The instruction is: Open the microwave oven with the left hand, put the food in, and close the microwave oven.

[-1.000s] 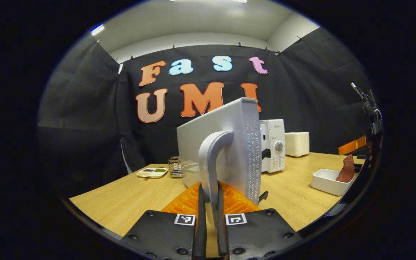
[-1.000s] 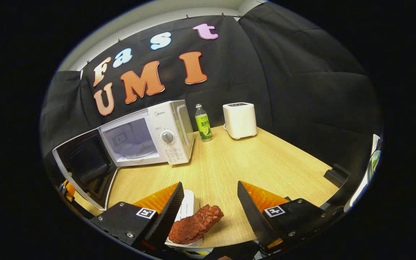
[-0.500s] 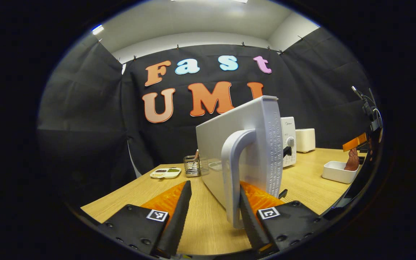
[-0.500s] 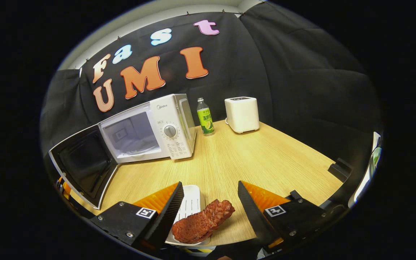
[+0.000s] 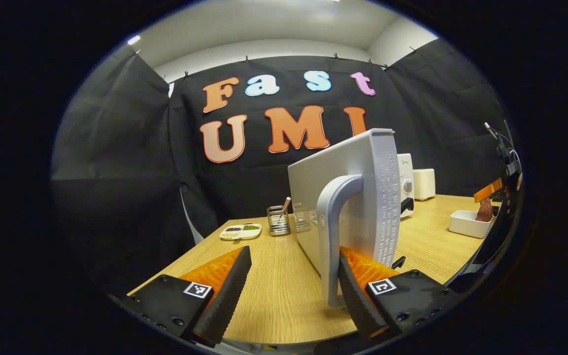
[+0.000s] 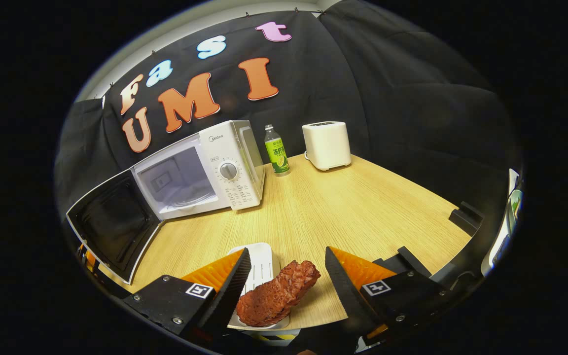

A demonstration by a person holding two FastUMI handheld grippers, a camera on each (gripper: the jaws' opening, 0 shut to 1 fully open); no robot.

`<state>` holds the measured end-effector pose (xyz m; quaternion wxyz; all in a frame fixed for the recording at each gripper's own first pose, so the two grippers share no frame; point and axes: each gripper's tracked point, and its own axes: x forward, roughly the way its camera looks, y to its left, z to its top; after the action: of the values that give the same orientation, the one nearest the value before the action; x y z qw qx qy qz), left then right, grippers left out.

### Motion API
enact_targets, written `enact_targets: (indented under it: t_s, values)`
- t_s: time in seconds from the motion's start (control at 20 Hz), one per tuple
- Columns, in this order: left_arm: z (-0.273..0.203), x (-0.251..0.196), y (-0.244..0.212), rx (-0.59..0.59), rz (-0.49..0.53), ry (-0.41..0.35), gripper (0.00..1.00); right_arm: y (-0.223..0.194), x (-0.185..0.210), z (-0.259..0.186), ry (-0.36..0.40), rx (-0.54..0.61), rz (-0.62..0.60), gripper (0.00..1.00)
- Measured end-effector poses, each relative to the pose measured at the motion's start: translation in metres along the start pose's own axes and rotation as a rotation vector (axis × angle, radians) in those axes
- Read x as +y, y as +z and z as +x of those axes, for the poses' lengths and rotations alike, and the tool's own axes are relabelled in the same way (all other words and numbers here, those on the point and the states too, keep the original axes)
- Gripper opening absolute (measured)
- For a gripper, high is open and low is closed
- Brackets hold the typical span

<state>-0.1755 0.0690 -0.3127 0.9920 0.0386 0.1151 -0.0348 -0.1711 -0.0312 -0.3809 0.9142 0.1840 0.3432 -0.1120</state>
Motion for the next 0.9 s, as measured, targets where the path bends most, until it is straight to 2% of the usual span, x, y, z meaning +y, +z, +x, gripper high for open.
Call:
enact_targets:
  t_s: [0.25,0.35,0.5,0.65,0.9]
  values:
    - [-0.009,0.003,0.001,0.013,0.041,-0.015,0.99,-0.008,0.003,0.001,0.021,0.039,0.067,0.91]
    - [-0.016,0.006,0.003,0.012,0.066,-0.011,0.99,-0.01,-0.004,0.0,0.018,0.044,0.097,0.85]
    - [-0.028,0.017,0.006,0.003,0.078,0.017,0.99,-0.013,-0.003,0.0,0.043,0.069,0.176,0.72]
    - [-0.039,0.025,0.013,-0.016,0.039,0.032,0.99,-0.01,0.003,-0.004,0.095,0.068,0.259,0.62]
    - [-0.045,0.039,0.019,-0.035,0.015,0.08,0.99,-0.006,-0.005,-0.005,0.086,0.036,0.309,0.35]
